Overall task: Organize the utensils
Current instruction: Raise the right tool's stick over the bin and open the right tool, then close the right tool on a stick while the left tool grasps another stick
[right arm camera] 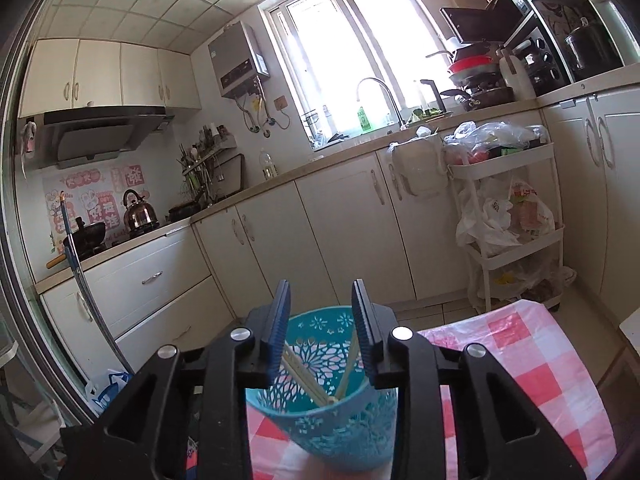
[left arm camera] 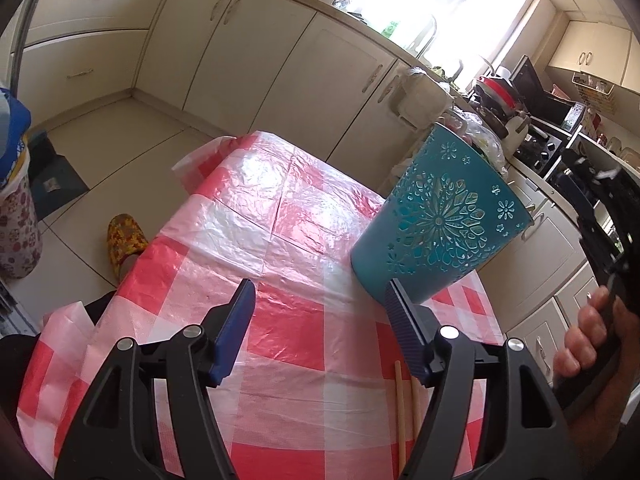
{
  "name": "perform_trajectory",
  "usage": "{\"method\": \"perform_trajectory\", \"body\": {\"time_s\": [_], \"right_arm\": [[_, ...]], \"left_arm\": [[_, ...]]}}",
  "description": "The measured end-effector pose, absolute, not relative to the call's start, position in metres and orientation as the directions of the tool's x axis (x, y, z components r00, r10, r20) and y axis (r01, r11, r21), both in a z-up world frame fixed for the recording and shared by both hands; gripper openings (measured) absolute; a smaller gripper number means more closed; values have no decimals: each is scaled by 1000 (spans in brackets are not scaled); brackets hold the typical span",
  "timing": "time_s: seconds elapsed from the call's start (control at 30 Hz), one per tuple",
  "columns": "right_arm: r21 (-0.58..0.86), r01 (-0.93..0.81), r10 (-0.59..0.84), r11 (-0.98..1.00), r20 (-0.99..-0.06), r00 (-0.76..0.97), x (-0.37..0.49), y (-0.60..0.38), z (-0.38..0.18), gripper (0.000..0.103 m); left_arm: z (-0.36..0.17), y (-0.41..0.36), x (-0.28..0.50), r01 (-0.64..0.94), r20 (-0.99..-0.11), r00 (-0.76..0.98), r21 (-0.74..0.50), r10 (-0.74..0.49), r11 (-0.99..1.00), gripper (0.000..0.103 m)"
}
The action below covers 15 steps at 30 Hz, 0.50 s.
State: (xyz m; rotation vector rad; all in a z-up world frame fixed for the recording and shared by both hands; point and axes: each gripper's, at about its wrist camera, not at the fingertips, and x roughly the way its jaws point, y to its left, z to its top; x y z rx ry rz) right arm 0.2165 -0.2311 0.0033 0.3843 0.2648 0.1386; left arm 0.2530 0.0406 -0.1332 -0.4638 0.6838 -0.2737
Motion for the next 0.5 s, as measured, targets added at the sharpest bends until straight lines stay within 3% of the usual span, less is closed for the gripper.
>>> {"method": "perform_trajectory", "body": {"time_s": [0.23, 0.43, 0.5], "right_arm": [[337, -96, 221, 937, -355, 908, 161, -211, -30, 42], [340, -73, 206, 938, -373, 905, 146, -205, -25, 45], [298, -68, 201, 952, -445, 873, 151, -197, -31, 45]], "left_arm": [[-130, 39, 250, 66, -549, 760, -467, -348, 881, 70], [-128, 42, 248, 46, -548, 770, -462, -326, 886, 72], [-127, 42, 248, 43, -546, 774, -460, -321, 887, 73]]}}
